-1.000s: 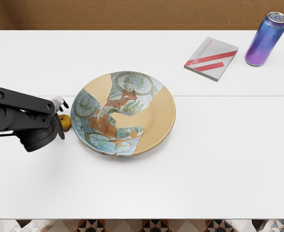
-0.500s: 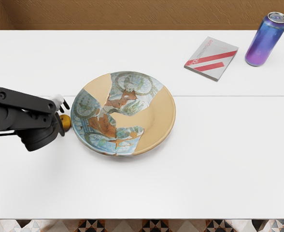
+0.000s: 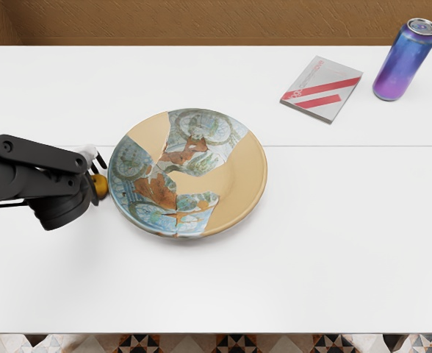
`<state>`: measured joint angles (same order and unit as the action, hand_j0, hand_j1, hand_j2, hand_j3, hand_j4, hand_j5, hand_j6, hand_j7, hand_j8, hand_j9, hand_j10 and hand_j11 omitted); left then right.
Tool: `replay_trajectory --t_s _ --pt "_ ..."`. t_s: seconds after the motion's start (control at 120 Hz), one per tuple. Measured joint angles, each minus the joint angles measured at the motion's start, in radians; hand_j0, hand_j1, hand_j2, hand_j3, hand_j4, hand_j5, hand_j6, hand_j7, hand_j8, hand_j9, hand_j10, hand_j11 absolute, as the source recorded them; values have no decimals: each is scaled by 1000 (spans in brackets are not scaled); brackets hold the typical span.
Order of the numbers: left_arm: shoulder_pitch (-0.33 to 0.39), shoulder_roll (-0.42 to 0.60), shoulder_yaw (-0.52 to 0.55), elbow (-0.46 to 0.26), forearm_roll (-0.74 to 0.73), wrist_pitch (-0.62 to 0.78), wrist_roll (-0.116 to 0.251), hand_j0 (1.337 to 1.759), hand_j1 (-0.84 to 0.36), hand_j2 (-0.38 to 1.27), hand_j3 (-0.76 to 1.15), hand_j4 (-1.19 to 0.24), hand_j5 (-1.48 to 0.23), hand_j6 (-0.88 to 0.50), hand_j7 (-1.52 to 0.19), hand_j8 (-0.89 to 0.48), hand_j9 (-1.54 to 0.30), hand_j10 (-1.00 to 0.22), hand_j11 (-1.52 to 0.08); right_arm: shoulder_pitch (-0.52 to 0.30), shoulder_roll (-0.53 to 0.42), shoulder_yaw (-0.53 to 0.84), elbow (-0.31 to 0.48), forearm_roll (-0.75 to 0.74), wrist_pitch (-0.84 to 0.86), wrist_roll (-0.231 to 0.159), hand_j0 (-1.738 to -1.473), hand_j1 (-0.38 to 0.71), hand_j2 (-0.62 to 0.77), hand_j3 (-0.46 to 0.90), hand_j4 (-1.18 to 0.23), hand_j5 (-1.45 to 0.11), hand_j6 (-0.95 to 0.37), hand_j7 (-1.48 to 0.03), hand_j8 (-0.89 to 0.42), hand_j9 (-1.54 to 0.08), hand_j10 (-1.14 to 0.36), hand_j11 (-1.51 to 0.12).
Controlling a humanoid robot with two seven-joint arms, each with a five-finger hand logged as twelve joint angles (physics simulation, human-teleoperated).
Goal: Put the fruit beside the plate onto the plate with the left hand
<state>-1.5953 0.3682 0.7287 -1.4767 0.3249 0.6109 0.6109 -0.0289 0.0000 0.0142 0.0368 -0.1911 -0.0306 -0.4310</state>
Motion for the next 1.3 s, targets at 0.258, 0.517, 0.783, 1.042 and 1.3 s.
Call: replay_trajectory --t_s 0.258,0.517,0.783,1.042,1.3 --pt "0 -5 0 1 0 0 0 1658 -190 91 0 -451 -586 -451 -585 -451 -585 -451 -585 0 0 1 0 0 0 0 -1658 -349 1 0 -1 0 -2 0 -1 0 -1 0" --pt "3 -17 0 9 0 0 0 1658 -220 101 0 -479 -624 -479 -624 -479 -624 -479 -624 0 0 1 0 0 0 0 -1658 -349 1 0 -1 0 -2 0 -1 0 -1 0" --pt "14 -21 0 26 0 0 0 1657 -217 96 0 -489 -643 -489 -643 -489 -643 -489 -643 0 0 0 0 0 0 0 -1658 -349 0 0 -1 0 -2 0 -1 0 -1 0" --pt "15 -22 0 32 0 0 0 1657 -256 148 0 -531 -703 -500 -702 -510 -701 -532 -701 0 0 0 0 0 0 0 -1658 -349 0 0 -1 0 -2 0 -1 0 -1 0" --pt "29 -23 2 42 9 -1 -1 1650 -214 60 0 -597 -756 -485 -782 -490 -804 -573 -806 0 0 0 0 0 0 0 -1658 -349 0 0 -1 0 -2 0 -1 0 -1 0"
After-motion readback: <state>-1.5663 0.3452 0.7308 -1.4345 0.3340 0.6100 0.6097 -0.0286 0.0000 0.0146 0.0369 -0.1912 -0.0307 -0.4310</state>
